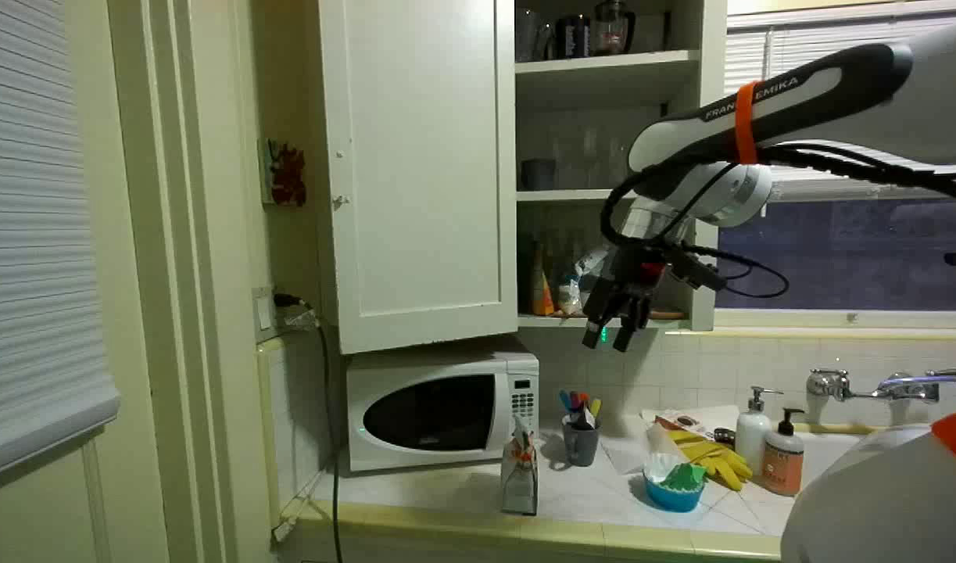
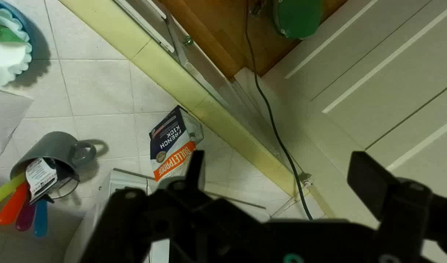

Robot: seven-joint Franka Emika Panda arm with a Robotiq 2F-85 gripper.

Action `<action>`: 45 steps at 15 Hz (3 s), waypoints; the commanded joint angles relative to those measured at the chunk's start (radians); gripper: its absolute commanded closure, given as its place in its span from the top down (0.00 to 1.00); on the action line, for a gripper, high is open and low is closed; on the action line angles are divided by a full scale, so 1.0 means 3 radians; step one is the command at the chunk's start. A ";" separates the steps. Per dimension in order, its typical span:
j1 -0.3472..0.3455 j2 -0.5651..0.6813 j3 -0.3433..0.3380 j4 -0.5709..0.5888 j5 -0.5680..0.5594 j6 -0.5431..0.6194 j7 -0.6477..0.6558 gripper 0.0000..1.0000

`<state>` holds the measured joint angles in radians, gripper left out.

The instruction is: Remove the object from the cabinet and place it on the counter top

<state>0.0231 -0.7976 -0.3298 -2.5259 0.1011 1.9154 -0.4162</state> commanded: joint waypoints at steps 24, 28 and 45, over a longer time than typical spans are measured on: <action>-0.0078 0.0019 0.0076 -0.0001 0.0383 0.0518 0.0324 1.00; -0.0037 0.0112 0.0117 0.0074 0.0704 0.1254 0.0514 1.00; -0.0106 0.0693 0.0337 -0.0018 0.0446 0.4011 0.0941 1.00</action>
<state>0.0073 -0.6272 -0.2550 -2.5177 0.2611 2.9833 -0.2078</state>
